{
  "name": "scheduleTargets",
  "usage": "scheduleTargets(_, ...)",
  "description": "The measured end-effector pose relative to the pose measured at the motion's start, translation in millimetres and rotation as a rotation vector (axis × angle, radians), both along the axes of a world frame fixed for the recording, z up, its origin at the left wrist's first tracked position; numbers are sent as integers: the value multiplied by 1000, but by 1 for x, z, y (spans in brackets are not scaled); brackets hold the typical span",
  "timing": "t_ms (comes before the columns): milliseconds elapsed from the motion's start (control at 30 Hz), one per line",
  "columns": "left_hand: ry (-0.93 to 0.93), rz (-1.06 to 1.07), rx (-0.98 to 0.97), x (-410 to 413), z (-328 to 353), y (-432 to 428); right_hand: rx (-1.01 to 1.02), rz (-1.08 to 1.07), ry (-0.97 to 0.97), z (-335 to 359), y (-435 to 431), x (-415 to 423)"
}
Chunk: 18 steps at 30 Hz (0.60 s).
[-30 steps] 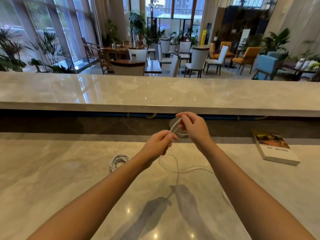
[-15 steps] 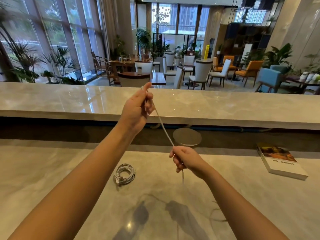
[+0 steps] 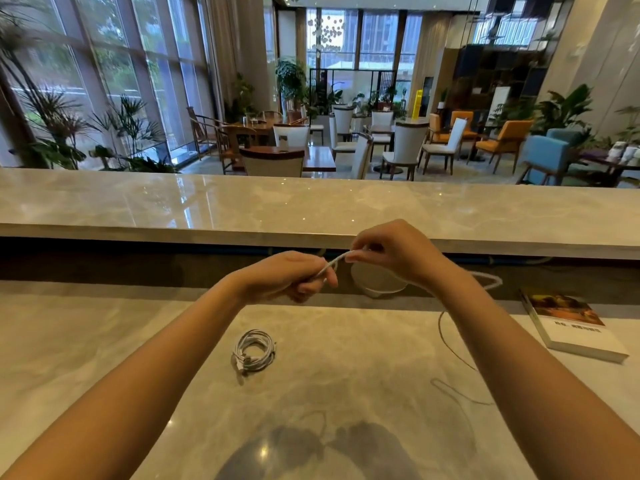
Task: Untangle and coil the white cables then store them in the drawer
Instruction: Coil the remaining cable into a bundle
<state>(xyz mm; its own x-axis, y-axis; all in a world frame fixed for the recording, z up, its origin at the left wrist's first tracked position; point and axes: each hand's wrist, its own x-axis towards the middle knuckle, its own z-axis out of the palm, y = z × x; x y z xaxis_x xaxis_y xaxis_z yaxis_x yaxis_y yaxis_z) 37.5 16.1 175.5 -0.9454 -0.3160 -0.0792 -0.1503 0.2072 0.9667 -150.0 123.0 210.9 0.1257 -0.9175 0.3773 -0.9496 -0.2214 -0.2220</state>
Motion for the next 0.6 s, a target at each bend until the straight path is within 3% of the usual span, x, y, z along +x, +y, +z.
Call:
scheduleTargets(100, 202, -212, 410, 4, 2, -3, -9, 29, -126, -2, -3, -9)
scheduleTargets(233, 470, -472, 822, -3, 1, -1, 9, 62, -509, -26, -4, -10)
scheduleTargets(367, 759, -369, 1062, -3, 8, -1, 28, -31, -731, -59, -6, -11)
scheduleTargets(500, 953, 19, 985, -3, 31, 3, 216, -161, -807, -98, -5, -8)
scheduleTargets(567, 909, 325, 719, -5, 35, 4, 342, -154, -593, -103, -4, 5)
scheduleTargets(600, 812, 455, 487, -7, 35, 5, 372, -123, -439, -100, -3, 14)
